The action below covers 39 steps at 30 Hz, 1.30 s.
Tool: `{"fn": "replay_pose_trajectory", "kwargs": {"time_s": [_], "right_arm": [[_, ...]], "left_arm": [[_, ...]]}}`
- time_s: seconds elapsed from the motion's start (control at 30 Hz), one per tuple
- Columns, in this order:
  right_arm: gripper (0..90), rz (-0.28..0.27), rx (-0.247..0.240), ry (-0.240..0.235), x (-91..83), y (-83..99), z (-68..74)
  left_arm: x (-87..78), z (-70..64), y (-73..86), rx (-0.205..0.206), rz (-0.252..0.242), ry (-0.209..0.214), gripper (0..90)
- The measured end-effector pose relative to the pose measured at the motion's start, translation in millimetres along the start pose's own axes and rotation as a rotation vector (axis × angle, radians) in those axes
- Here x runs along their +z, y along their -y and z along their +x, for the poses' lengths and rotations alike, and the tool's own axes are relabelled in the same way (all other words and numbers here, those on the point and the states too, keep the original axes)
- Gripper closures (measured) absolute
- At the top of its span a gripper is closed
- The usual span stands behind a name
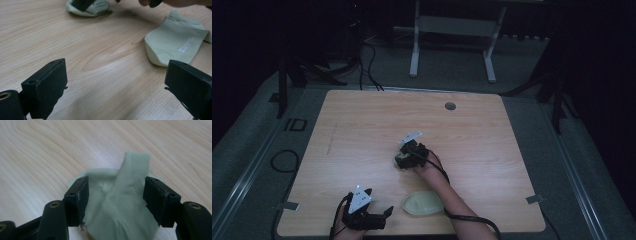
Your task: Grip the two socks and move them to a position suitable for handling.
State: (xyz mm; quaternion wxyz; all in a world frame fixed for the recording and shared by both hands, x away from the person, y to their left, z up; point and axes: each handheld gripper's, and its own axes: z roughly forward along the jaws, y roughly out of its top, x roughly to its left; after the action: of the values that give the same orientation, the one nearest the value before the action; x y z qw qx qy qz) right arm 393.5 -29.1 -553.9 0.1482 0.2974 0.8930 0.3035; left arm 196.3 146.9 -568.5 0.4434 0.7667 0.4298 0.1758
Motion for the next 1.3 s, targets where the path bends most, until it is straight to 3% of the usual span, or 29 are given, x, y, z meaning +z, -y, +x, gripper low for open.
{"fn": "replay_pose_trajectory", "kwargs": {"time_s": [0.13, 0.27, 0.3, 0.4, 0.57, 0.83, 1.3], "right_arm": [[53.5, -0.016, -0.021, 0.016, 2.4, 1.0, 3.6], [67.3, -0.016, -0.028, -0.002, 2.0, 0.7, 4.8], [73.7, -0.010, -0.035, 0.005, 1.7, 0.2, 5.7], [81.6, -0.007, -0.047, 0.034, 2.1, -0.8, 8.0], [82.9, -0.007, -0.031, 0.046, -3.2, -1.7, 7.1], [82.9, -0.072, -0.013, 0.061, -47.5, 1.4, -4.9], [82.8, -0.125, 0.029, 0.108, -100.9, 37.3, -16.7]], "left_arm": [[-0.1, 0.4, 0.6, -0.005, 0.004, -0.003, 4.5], [-0.6, -0.2, 0.6, 0.001, 0.008, -0.003, 4.5], [-0.3, -0.5, 0.7, 0.000, 0.010, -0.005, 4.5], [-0.1, 0.0, 1.1, -0.001, 0.013, -0.008, 4.5], [0.2, 1.8, 1.6, -0.007, 0.008, -0.018, 4.6], [1.4, 2.4, 1.0, -0.025, 0.004, -0.018, 4.6], [2.9, -0.3, 0.5, -0.033, 0.007, -0.011, 4.6]]}}
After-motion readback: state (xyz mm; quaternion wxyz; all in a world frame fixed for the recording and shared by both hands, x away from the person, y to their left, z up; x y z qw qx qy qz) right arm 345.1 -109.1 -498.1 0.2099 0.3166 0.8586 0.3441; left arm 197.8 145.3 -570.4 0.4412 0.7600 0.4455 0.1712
